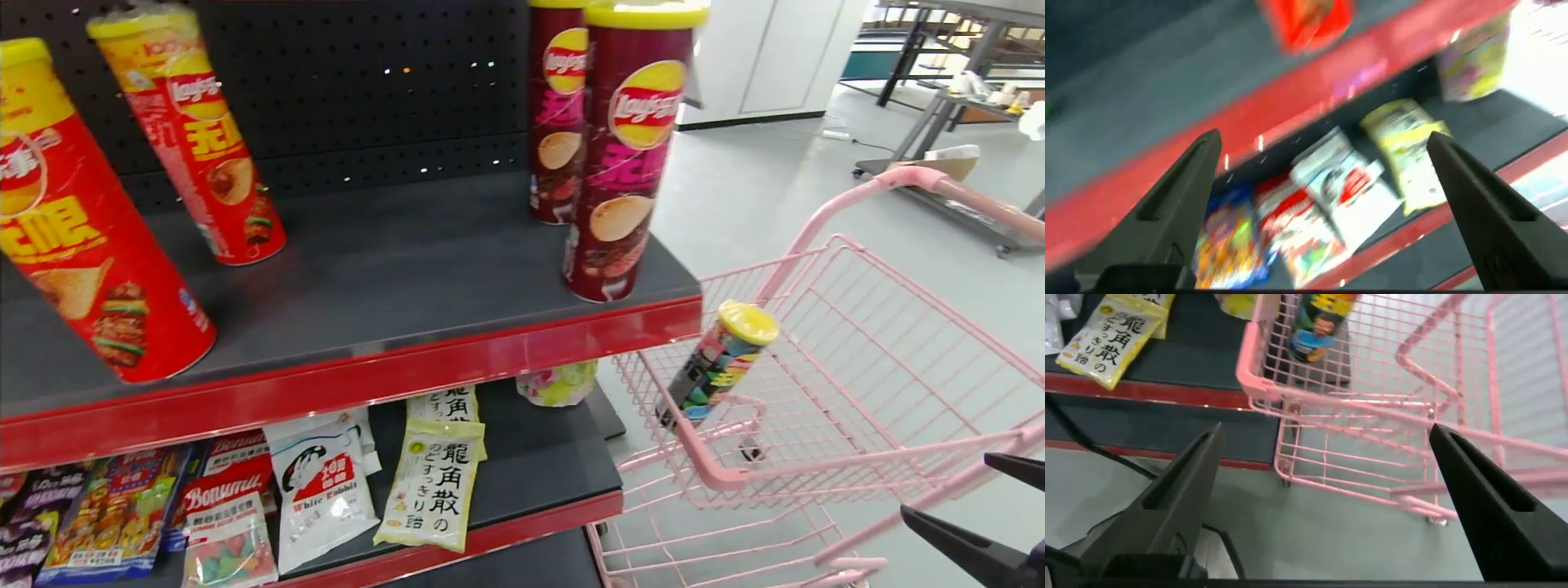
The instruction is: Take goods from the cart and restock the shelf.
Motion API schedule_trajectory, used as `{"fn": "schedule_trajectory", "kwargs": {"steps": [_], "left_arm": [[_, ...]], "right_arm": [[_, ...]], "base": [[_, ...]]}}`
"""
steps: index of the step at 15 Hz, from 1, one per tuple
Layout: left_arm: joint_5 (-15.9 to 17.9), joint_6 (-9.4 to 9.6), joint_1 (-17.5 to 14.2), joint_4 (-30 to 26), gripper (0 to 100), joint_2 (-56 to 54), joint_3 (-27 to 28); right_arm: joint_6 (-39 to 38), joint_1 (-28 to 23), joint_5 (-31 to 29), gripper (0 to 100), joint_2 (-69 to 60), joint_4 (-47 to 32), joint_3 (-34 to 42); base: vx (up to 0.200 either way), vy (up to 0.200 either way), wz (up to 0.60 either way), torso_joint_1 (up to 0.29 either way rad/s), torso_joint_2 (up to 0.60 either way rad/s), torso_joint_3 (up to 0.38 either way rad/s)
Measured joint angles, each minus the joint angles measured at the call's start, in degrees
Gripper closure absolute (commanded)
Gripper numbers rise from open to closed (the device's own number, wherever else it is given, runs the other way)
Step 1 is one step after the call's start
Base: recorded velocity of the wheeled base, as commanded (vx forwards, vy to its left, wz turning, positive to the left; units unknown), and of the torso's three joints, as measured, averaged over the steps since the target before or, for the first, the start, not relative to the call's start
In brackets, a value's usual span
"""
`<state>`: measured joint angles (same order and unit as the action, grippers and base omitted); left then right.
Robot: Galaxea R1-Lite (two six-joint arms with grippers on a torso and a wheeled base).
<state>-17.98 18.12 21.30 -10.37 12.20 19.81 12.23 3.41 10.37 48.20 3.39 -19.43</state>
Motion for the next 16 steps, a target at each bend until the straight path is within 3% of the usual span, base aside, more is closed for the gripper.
{"fn": "schedule_trajectory", "kwargs": {"steps": [9, 16], "left_arm": [[0.0, -0.02, -0.02, 0.01, 0, 0.0, -0.16], [0.0, -0.02, -0.02, 0.01, 0, 0.41, -0.22]], "right_arm": [[0.02, -1.21, -2.66, 0, 5.66, 0.73, -0.55], [0.04, -1.41, -3.01, 0, 5.11, 0.82, 0.59]], "base": [[0.0, 0.0, 0.0, -0.02, 0.07, 0.048], [0.0, 0.0, -0.51, 0.002, 0.01, 0.005]]}}
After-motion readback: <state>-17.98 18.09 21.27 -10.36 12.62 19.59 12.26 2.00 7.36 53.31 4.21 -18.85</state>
